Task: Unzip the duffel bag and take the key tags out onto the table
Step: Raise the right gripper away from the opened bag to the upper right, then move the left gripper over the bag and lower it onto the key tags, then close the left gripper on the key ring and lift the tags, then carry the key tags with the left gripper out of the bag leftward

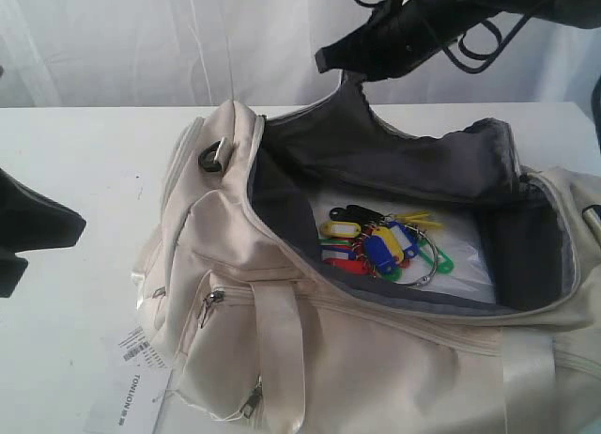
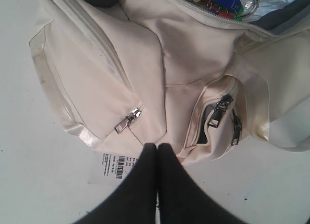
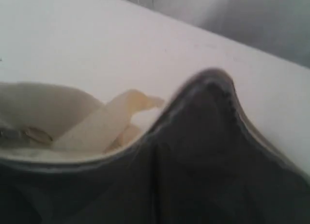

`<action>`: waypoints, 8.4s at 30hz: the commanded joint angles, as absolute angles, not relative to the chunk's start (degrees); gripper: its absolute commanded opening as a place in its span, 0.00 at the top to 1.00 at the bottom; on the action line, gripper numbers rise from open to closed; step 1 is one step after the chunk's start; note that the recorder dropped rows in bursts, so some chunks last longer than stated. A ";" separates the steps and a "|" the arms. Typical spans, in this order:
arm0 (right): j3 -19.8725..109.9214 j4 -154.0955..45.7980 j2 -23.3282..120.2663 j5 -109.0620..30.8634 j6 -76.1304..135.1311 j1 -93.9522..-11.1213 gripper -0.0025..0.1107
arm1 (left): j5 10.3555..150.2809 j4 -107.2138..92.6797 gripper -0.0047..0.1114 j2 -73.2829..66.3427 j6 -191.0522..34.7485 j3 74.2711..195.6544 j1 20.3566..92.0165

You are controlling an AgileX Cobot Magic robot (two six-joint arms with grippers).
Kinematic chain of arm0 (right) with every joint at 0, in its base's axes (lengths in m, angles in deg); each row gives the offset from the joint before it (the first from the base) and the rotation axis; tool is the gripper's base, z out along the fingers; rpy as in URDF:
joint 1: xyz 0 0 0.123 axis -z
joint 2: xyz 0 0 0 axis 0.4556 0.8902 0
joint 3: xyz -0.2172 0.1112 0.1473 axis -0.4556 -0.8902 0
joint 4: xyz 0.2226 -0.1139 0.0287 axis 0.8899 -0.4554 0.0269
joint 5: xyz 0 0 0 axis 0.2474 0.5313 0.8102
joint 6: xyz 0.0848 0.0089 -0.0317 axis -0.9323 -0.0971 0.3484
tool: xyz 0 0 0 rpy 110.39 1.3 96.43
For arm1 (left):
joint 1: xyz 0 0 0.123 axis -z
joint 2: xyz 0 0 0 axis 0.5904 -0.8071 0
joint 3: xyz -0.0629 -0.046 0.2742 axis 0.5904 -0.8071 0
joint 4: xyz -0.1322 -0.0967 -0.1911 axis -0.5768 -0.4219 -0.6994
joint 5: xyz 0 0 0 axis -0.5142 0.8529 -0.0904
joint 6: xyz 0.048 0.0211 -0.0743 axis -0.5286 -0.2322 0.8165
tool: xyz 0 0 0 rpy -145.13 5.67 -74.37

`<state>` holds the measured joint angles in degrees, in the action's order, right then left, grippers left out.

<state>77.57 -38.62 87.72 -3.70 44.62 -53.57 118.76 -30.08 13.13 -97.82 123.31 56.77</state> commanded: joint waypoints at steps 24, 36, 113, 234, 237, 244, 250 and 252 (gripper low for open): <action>77.66 -30.86 101.09 -12.75 48.15 -59.59 0.98 | 120.20 -32.92 0.96 13.67 -99.51 123.00 56.92; 72.15 -41.07 75.62 -2.66 44.95 -59.59 0.98 | 120.54 -32.92 0.96 13.67 -99.92 123.00 56.92; 28.89 -82.94 12.16 17.20 5.12 -59.59 0.98 | 125.08 -28.52 0.96 -56.67 -76.35 189.68 86.63; 24.86 -80.80 10.50 12.04 5.12 -59.59 0.98 | 149.46 -9.46 0.96 -53.80 -84.06 204.61 86.58; 24.86 -80.80 10.50 12.04 5.12 -59.59 0.98 | 150.28 -9.76 0.96 -52.89 -85.29 204.61 86.58; 24.78 -80.69 10.52 11.78 5.12 -59.59 0.98 | 150.28 -8.91 0.96 -50.20 -86.24 204.61 86.58; 24.78 -80.69 10.52 11.55 5.12 -59.59 0.98 | 150.28 -5.86 0.96 -46.70 -86.13 204.61 86.58; 24.78 -80.69 10.52 11.55 5.12 -59.59 0.98 | 150.28 -4.62 0.96 -44.94 -86.13 204.61 86.58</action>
